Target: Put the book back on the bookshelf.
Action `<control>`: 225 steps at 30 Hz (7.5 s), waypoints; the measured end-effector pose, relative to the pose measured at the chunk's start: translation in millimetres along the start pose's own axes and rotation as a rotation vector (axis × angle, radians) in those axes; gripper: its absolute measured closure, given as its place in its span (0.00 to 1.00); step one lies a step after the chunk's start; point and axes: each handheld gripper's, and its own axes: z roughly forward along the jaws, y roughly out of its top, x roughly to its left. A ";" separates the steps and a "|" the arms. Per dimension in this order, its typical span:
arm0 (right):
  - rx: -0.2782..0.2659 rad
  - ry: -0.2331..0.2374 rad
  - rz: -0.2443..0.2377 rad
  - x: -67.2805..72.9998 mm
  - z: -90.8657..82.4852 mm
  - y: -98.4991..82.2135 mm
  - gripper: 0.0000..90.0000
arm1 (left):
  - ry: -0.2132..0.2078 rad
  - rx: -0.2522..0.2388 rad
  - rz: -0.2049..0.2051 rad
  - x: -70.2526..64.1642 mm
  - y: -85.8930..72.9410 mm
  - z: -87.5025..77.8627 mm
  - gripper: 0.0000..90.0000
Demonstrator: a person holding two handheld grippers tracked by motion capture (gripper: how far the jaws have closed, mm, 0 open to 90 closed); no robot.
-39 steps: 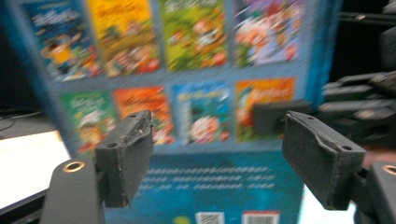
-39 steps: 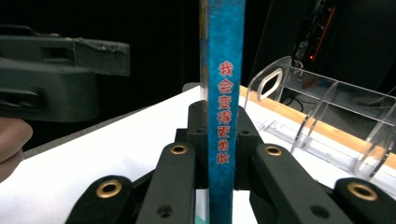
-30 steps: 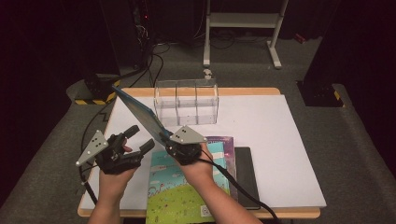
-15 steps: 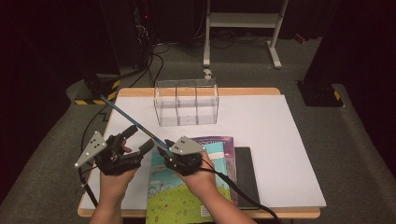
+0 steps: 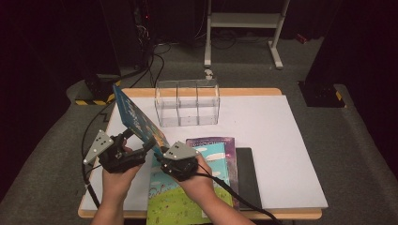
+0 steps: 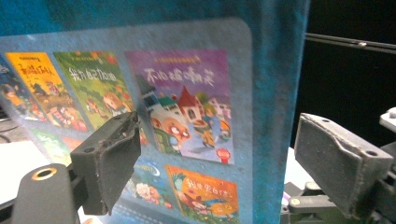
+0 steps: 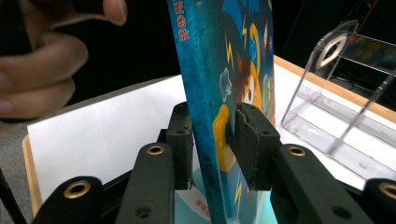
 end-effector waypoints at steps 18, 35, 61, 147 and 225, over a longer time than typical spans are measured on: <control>-0.003 -0.108 0.012 -40.6 -85.1 -35.8 0.64 | 0.065 0.039 0.071 6.2 8.6 4.5 0.33; -0.013 -0.304 0.282 -136.5 -153.1 -134.7 0.66 | 0.207 0.123 0.190 2.2 33.4 6.1 0.61; 0.024 -0.312 0.314 -140.6 -148.2 -148.1 0.66 | 0.194 0.059 0.213 28.0 -3.1 -43.2 0.89; -0.011 -0.319 0.386 -156.5 -178.2 -174.3 0.64 | 0.398 0.049 0.168 48.2 44.0 149.4 0.92; 0.011 -0.280 0.368 -149.9 -168.4 -174.7 0.60 | 0.418 0.110 0.139 62.8 25.8 141.8 0.46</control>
